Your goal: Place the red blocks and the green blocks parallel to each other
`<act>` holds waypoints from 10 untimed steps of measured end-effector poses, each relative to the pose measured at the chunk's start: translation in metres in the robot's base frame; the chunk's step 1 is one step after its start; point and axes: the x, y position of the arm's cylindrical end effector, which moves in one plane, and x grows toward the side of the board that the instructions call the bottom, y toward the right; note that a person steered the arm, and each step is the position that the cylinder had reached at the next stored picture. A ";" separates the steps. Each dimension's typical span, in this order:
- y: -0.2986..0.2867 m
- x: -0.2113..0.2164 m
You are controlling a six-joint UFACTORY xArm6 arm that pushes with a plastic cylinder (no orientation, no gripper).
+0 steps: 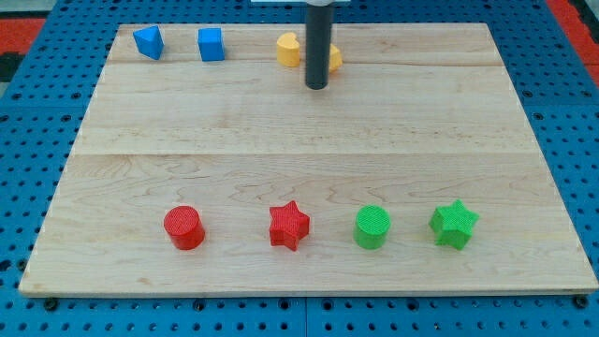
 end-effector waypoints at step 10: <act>0.100 0.215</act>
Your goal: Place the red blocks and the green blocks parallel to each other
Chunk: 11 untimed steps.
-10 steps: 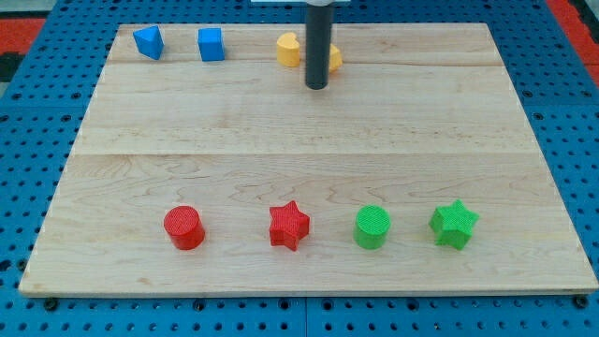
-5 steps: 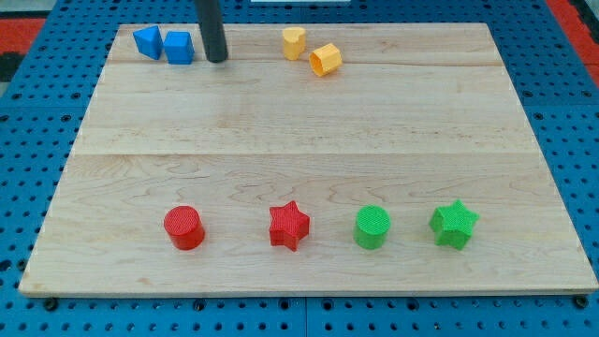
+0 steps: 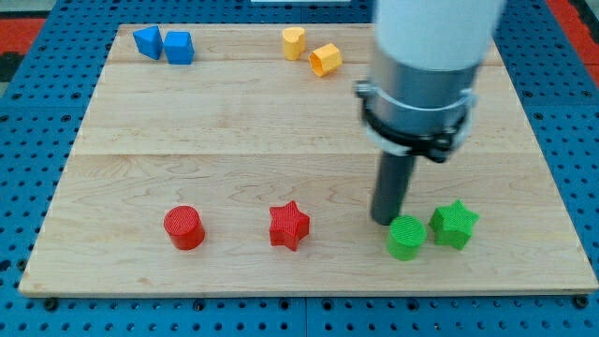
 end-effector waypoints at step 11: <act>-0.243 0.041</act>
